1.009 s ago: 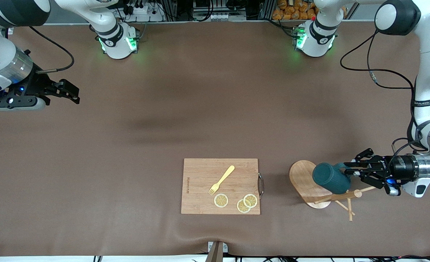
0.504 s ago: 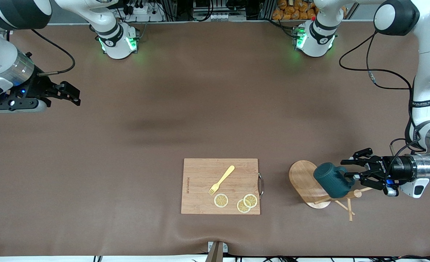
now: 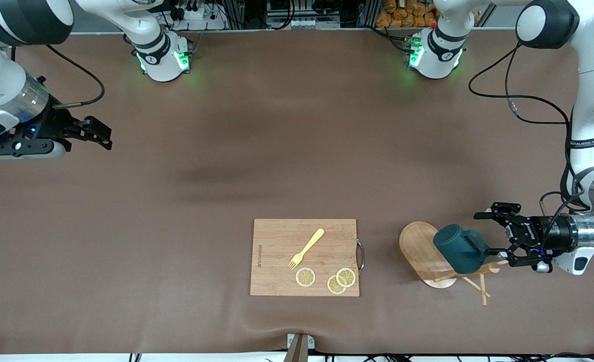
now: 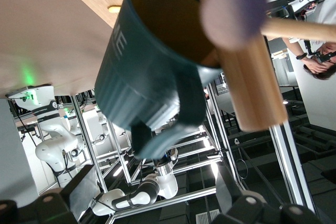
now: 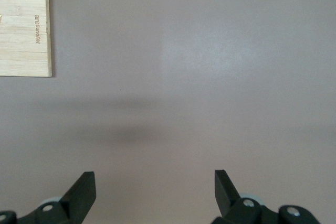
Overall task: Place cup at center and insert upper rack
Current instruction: 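Open the left gripper and pull it away from the mug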
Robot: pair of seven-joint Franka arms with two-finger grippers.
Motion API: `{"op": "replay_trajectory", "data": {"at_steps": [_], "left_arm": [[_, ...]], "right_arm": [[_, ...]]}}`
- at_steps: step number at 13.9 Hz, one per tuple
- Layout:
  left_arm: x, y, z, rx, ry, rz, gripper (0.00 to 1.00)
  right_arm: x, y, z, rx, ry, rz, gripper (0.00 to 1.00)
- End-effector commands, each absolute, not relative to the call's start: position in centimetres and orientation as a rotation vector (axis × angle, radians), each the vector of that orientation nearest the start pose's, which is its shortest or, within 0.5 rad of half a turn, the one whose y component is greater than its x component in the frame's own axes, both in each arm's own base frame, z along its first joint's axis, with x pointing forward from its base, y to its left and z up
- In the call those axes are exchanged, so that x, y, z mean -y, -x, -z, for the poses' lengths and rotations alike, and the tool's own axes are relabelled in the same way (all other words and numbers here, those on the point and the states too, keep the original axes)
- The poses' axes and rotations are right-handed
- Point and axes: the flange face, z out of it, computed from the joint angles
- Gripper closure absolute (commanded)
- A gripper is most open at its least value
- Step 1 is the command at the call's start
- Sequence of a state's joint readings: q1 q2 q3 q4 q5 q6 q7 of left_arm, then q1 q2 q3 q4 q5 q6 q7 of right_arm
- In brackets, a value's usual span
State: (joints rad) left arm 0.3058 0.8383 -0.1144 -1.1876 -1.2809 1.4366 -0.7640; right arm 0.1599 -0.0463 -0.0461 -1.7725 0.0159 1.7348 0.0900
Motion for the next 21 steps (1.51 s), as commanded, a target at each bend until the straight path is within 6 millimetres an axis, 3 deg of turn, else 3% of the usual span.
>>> {"op": "replay_trajectory", "data": {"at_steps": [1,6,7,9,14,18,21], "left_arm": [[-6.2,-72.6,-36.9,-0.997,-1.468,0.894,0.0],[-8.1,-71.3,-40.8,-0.996,-1.555,0.858,0.0],[-8.3,-70.9,-42.1,-0.99,-1.582,0.848,0.0],[-8.3,-69.8,-46.4,-0.983,-1.675,0.779,0.0],[-7.6,-67.9,-51.5,-0.954,-1.801,0.717,0.0],[-5.4,-65.4,-57.5,-0.896,-1.949,0.621,0.0],[-1.8,-63.3,-61.1,-0.838,-2.138,0.551,0.0]], "right_arm": [[-6.5,-54.5,-57.1,0.011,3.124,0.016,0.0],[-6.5,-54.6,-57.1,0.014,3.125,0.024,0.0],[-6.6,-54.6,-57.1,0.016,3.124,0.021,0.0],[-6.9,-54.4,-57.1,0.024,3.126,0.009,0.0],[-6.7,-54.8,-56.8,0.016,3.126,0.026,0.0],[-6.1,-54.6,-57.1,-0.001,3.124,0.016,0.0],[-6.4,-54.7,-57.1,0.006,3.124,0.026,0.0]]}}
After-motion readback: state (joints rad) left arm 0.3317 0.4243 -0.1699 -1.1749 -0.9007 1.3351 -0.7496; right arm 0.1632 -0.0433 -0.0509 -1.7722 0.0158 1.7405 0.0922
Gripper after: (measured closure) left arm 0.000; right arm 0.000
